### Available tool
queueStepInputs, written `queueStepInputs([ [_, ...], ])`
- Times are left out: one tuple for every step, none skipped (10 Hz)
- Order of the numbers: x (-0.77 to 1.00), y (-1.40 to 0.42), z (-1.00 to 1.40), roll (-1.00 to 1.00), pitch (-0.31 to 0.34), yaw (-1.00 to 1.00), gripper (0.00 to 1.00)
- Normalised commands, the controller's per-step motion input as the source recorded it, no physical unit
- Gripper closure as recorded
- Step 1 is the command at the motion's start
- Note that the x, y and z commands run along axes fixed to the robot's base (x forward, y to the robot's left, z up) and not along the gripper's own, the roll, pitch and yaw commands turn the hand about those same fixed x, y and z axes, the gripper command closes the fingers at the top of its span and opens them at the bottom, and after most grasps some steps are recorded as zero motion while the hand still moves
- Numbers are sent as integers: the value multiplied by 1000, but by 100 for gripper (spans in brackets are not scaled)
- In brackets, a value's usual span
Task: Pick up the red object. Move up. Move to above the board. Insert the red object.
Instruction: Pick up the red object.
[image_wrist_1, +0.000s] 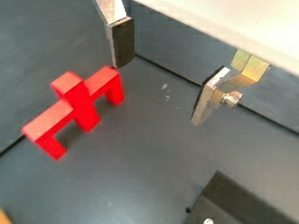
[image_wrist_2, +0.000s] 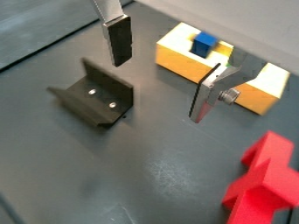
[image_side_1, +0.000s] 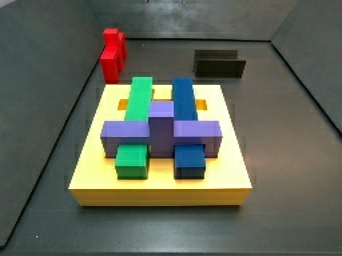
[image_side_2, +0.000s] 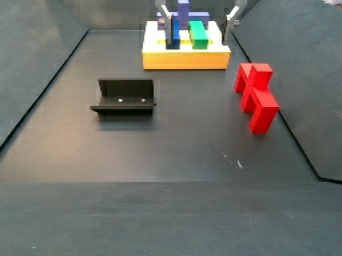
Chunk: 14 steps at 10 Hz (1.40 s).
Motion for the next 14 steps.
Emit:
queueStepInputs([
  [-26,0,-31,20,0,-1000,0],
  [-180,0,-43,60,0,-920,0],
  [-169,0,-34,66,0,-957,0],
  [-163,0,-20,71,0,-971,0],
  [-169,0,-26,70,0,-969,0],
  [-174,0,-60,57,0,-960,0],
  [-211,0,-140,29,-1,-911,0],
  [-260,0,-180,14,-13,-863,0],
  [-309,0,-240,0,-36,-829,0],
  [-354,0,-277,0,-51,-797,0],
  [-389,0,-257,0,-56,-769,0],
  [-340,-94,-57,-74,-199,-611,0],
  [-320,0,-11,-127,-251,-634,0],
  [-277,0,0,-133,-204,-723,0],
])
